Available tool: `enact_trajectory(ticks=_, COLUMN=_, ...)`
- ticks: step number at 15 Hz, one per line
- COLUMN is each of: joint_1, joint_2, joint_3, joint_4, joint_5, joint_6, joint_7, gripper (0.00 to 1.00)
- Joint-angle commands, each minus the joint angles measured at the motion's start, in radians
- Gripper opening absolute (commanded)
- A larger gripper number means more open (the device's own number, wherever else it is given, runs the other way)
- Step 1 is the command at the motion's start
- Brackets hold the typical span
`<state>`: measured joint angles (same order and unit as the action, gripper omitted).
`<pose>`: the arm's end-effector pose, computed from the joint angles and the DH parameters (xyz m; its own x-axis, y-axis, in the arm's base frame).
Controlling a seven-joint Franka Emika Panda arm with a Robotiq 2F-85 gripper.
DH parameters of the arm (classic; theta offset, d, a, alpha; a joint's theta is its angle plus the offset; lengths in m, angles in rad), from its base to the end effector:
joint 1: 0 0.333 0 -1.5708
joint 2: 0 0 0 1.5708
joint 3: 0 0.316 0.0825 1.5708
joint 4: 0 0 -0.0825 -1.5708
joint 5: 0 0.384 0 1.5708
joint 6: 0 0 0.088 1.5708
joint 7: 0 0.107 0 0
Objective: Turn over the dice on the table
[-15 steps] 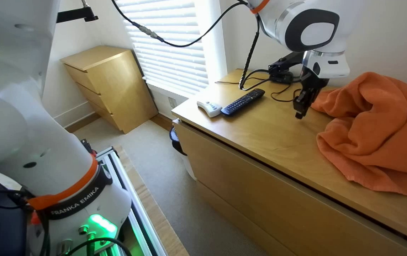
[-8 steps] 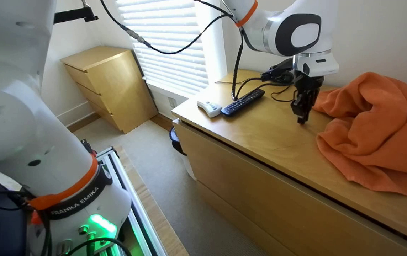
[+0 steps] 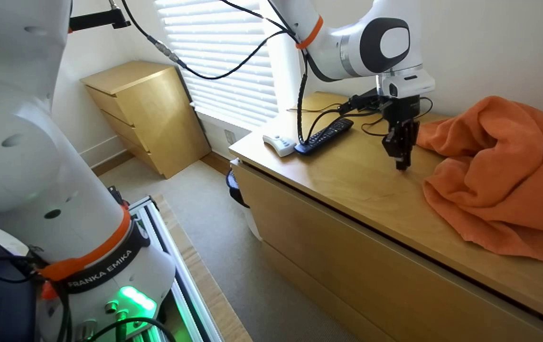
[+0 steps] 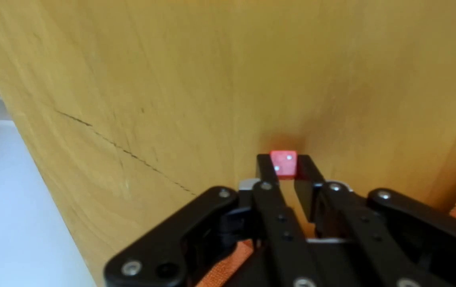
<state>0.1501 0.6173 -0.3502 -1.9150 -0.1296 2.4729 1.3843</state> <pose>0.6136 -0.1161 0.1843 0.1553 -0.9536 0.2578 -0.9858 -0.1327 0.1031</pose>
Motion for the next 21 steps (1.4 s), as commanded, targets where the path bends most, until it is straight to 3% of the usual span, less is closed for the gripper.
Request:
enact_trajectory(ticks=1, joint_1=0.045, joint_2=-0.010, joint_3=-0.031, joint_4=-0.054, joint_5=-0.105, joint_6=0.071, joint_7=0.105, gripper=0.05)
enact_trajectory(ticks=9, joint_1=0.103, joint_2=0.014, joint_3=-0.074, joint_4=-0.071, joint_5=-0.283, joint_6=0.116, joint_7=0.255, gripper=0.06)
enact_trajectory(ticks=10, joint_1=0.104, joint_2=0.015, joint_3=-0.073, joint_4=-0.071, joint_5=-0.297, joint_6=0.112, joint_7=0.268, gripper=0.18)
enact_trajectory(ticks=11, joint_1=0.104, joint_2=0.014, joint_3=-0.071, joint_4=-0.072, joint_5=-0.308, joint_6=0.108, joint_7=0.278, gripper=0.44)
enact_trajectory(ticks=12, joint_1=0.104, joint_2=0.013, joint_3=-0.069, joint_4=-0.073, joint_5=-0.316, joint_6=0.105, joint_7=0.285, gripper=0.44)
enact_trajectory(ticks=19, joint_1=0.061, joint_2=-0.016, joint_3=-0.023, joint_4=-0.076, joint_5=-0.275, joint_6=0.049, joint_7=0.227, gripper=0.95)
enact_trajectory(ticks=21, joint_1=0.006, joint_2=-0.045, joint_3=0.024, joint_4=-0.065, joint_5=-0.214, joint_6=-0.013, joint_7=0.153, gripper=1.00)
